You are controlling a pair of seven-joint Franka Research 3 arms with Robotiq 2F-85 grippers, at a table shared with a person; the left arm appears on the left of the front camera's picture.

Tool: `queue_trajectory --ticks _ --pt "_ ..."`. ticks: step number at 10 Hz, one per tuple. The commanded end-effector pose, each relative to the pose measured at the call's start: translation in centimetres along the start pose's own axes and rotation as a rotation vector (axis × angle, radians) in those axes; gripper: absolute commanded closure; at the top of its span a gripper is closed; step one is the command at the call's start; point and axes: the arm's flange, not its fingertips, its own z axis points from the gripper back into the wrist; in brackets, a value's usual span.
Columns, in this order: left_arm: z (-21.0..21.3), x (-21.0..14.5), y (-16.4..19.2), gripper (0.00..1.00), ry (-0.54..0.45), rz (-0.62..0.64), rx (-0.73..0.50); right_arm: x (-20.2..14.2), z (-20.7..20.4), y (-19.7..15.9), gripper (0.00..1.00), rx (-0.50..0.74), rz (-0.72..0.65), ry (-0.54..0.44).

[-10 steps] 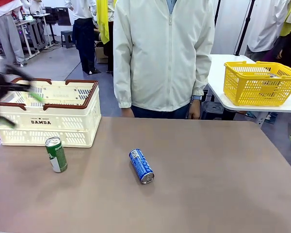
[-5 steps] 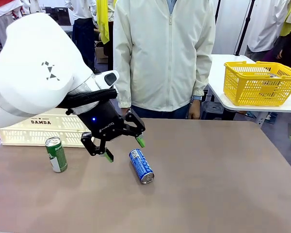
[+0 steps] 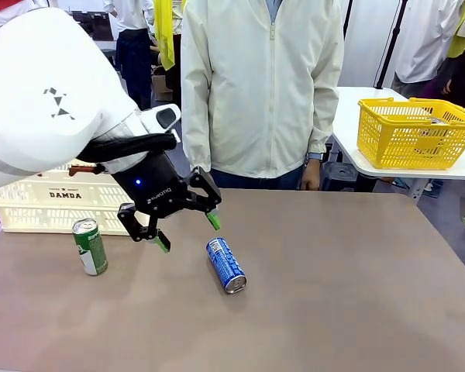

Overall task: Place the drinks into the Shopping basket.
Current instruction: Pick up one drink and place it into the Shopping basket.

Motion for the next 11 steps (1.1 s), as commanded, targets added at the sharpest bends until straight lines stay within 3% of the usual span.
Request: queue_trajectory --ticks 1,2,4,5,8,9,10,11 --pt "-4.9 6.3 -4.9 0.00 -0.022 -0.184 0.170 0.1 0.1 0.7 0.00 0.016 -0.017 -0.006" --pt "-7.0 7.7 -7.0 0.00 0.001 -0.341 0.232 0.1 0.1 0.7 0.00 0.016 -0.017 -0.006" --pt "-10.9 9.5 -8.5 0.00 -0.032 -0.262 0.326 0.1 0.1 0.7 0.00 0.016 -0.017 -0.006" --pt "-13.1 10.1 -8.6 0.00 -0.002 -0.190 0.358 0.1 0.1 0.7 0.00 0.016 -0.017 -0.006" --pt "-14.5 11.3 -8.5 0.00 -0.037 -0.035 0.363 0.1 0.1 0.7 0.00 0.016 -0.017 -0.006" --pt "-15.0 11.5 -8.5 0.00 -0.081 0.066 0.314 0.1 0.1 0.7 0.00 0.016 -0.017 -0.006" --pt "-15.7 11.9 -8.3 0.00 -0.225 0.349 0.319 0.1 0.1 0.7 0.00 0.016 -0.017 -0.006" --pt "-16.3 12.3 -7.9 0.00 -0.250 0.513 0.368 0.1 0.1 0.7 0.00 0.016 -0.017 -0.006"
